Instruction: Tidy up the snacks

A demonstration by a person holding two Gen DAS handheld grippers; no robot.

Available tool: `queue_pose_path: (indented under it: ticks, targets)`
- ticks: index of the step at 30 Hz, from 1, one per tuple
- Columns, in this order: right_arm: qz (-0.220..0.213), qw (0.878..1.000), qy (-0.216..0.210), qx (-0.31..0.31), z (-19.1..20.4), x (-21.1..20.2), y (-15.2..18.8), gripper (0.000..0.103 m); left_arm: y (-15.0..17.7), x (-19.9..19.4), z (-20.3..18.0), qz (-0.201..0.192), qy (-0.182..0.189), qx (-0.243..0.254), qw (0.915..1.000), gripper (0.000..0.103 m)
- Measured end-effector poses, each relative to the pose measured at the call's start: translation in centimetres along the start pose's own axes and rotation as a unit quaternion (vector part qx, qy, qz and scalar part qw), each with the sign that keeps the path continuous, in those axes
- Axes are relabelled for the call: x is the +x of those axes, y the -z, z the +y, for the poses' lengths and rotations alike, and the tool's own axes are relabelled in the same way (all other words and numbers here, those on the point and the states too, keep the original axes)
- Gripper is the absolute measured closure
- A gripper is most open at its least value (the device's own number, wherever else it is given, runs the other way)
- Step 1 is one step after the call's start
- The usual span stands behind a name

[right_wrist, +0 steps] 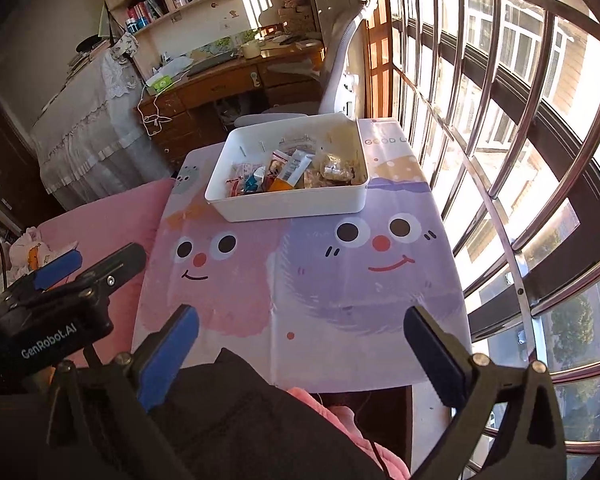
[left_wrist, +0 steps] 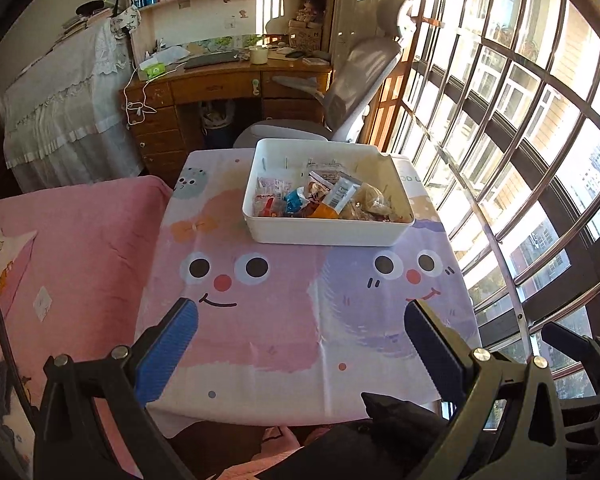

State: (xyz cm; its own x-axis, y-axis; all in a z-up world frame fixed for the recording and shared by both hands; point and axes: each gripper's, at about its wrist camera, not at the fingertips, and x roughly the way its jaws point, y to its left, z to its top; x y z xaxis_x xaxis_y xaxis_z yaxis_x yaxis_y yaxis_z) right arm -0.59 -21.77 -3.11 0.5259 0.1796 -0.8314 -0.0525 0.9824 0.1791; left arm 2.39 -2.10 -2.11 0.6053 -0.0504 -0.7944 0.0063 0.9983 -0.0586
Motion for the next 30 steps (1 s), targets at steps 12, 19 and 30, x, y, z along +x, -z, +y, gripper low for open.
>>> queue_pose_path:
  ticks: [12,19,30]
  targets:
    - [0.006,1.000,-0.011,-0.013,0.3,0.5,-0.3,0.000,-0.2,-0.1,0.0,-0.014,-0.020,-0.002,0.9997,0.000]
    - [0.009,1.000,-0.015,-0.016,0.5,0.9,-0.7,0.000,-0.6,-0.1,0.1,-0.020,-0.026,-0.001,0.9995,0.000]
    - [0.011,1.000,-0.015,-0.016,0.6,1.1,-0.9,0.000,-0.7,-0.1,0.0,-0.018,-0.025,0.000,0.9995,0.000]
